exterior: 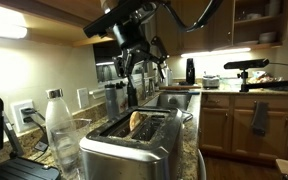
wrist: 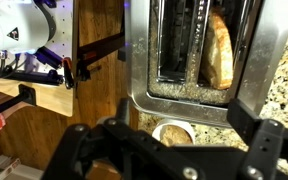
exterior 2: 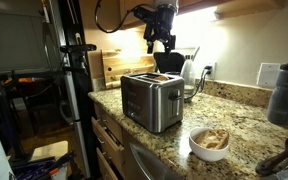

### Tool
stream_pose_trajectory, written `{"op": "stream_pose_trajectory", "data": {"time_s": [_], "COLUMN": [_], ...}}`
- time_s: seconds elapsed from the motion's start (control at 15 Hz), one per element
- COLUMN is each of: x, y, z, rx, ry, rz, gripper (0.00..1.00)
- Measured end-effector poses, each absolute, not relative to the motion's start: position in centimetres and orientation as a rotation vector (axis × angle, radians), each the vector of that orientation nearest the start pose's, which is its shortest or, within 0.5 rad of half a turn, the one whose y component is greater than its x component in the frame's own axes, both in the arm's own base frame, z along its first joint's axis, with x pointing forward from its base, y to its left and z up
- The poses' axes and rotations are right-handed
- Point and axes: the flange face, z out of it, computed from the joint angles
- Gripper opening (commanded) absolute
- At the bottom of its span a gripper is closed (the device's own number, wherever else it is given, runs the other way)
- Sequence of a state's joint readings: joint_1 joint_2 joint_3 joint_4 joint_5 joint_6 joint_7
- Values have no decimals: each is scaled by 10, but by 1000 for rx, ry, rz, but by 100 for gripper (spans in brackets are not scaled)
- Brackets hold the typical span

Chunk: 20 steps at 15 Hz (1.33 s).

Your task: Put the bread in the bowl in different slots of the toaster

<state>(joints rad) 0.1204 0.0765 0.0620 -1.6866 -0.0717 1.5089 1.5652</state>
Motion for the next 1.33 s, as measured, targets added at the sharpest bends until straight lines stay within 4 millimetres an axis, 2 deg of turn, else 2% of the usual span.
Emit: {"op": "stream_pose_trajectory", "data": {"time_s": [0.2, 0.33, 1.07, 1.33], "x": [546, 543, 542, 547], "y": [68, 59, 59, 50], "z": [523, 524, 523, 518], "rx": [-2600, -2611, -2618, -2588], "ry": [2156, 2139, 2132, 2169], "rz": [192, 187, 188, 195], "gripper": [100, 100, 100, 100]}}
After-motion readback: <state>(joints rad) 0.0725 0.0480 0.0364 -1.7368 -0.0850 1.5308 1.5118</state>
